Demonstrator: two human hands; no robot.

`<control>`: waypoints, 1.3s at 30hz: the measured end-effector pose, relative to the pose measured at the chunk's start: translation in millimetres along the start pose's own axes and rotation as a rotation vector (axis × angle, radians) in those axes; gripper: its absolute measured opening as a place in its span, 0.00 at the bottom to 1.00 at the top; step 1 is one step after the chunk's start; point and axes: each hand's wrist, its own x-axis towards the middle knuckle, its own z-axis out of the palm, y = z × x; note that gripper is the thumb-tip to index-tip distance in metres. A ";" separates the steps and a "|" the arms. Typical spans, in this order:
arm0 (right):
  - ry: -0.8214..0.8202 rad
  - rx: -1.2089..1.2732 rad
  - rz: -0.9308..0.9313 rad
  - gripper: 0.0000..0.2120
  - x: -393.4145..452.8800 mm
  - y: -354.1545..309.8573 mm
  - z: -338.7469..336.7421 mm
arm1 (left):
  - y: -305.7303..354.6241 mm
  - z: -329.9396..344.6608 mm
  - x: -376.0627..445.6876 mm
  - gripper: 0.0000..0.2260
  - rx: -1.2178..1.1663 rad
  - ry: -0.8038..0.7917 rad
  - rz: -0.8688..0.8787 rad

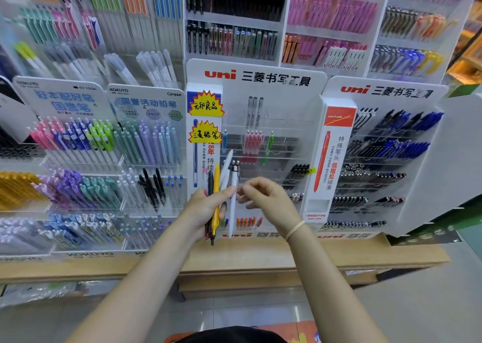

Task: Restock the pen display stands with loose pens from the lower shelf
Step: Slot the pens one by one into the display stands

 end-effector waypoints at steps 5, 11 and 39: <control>-0.020 0.182 -0.019 0.10 12.2 -1.8 -14.5 | 0.6 1.9 -4.4 0.14 0.090 -0.182 0.017; -0.094 0.209 -0.024 0.07 24.7 0.8 -26.1 | 1.6 4.4 0.0 0.10 0.093 -0.154 0.006; 0.235 -0.290 -0.286 0.03 100.2 17.4 -23.7 | -20.3 -16.8 43.3 0.14 0.089 0.204 0.031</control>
